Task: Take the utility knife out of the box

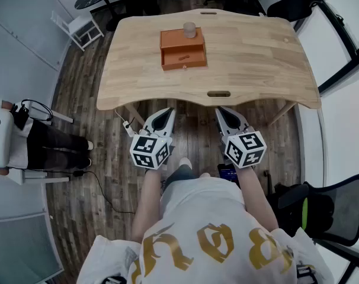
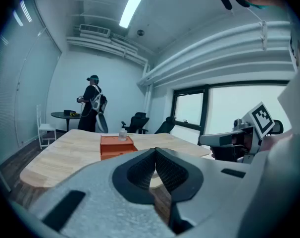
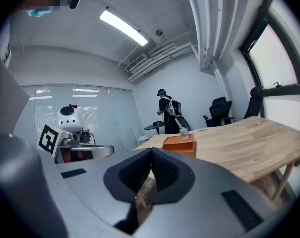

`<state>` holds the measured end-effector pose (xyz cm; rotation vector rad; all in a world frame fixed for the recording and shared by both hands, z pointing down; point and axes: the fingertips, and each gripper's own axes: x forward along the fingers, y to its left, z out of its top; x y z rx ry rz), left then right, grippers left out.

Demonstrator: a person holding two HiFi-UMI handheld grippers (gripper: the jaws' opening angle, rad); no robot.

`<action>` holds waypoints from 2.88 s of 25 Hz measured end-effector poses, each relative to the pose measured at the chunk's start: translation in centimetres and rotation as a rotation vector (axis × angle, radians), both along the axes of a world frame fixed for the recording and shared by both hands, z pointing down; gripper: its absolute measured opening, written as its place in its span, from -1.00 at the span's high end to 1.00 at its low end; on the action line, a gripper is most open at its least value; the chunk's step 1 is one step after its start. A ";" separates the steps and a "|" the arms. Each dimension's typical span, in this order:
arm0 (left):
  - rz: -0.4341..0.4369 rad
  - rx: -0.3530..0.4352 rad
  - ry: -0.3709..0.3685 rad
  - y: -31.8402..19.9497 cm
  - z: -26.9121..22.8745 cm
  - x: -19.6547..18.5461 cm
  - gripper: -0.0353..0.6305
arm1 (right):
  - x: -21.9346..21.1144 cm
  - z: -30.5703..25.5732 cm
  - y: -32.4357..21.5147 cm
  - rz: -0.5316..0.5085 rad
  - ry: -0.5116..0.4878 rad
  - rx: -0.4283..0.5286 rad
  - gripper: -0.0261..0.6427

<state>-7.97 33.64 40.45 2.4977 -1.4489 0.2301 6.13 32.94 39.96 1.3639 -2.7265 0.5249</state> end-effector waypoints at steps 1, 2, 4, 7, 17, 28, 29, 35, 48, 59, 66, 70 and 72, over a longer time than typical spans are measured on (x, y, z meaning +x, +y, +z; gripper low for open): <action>0.009 0.006 -0.003 0.0 -0.2 0.3 0.86 | 0.0 0.0 0.0 -0.001 -0.002 0.002 0.89; 0.016 0.012 -0.006 -0.1 -0.3 0.5 0.86 | 0.0 0.0 0.0 -0.002 -0.003 0.004 0.89; 0.023 0.019 -0.010 -0.1 -0.6 0.7 0.86 | -0.2 0.0 0.1 -0.007 -0.003 0.005 0.89; 0.016 0.014 -0.017 0.0 -0.6 0.5 0.86 | -0.7 0.0 0.3 -0.016 0.003 0.007 0.89; -0.027 0.007 0.021 0.0 -1.2 -0.2 0.86 | -0.5 -0.4 0.3 -0.029 -0.025 -0.004 0.89; -0.054 0.015 0.161 -0.6 -1.8 -0.6 0.86 | 1.9 1.2 -0.6 0.051 -0.035 -0.089 0.89; -0.063 0.010 0.157 -0.8 -1.5 -0.7 0.86 | 1.8 1.3 -0.8 0.049 -0.031 -0.090 0.89; -0.063 -0.013 0.173 -3.4 -0.5 -1.5 0.86 | 1.1 2.1 -3.6 0.034 -0.020 -0.098 0.89; -0.060 -0.008 0.115 -18.8 0.1 -4.4 0.86 | -0.4 3.2 -19.0 0.081 -0.004 -0.130 0.89; -0.010 -0.066 0.122 -33.4 1.6 -6.4 0.86 | -3.4 5.1 -31.8 0.108 0.011 -0.194 0.89; -0.004 -0.104 0.112 -38.5 3.6 -7.5 0.86 | -5.5 6.8 -36.4 0.104 0.030 -0.230 0.89; 0.016 -0.108 0.105 -40.3 4.3 -7.2 0.86 | -5.8 6.8 -37.6 0.100 0.027 -0.222 0.89; 0.032 -0.112 0.103 -40.7 4.5 -6.6 0.86 | -5.4 6.9 -37.8 0.104 0.022 -0.228 0.89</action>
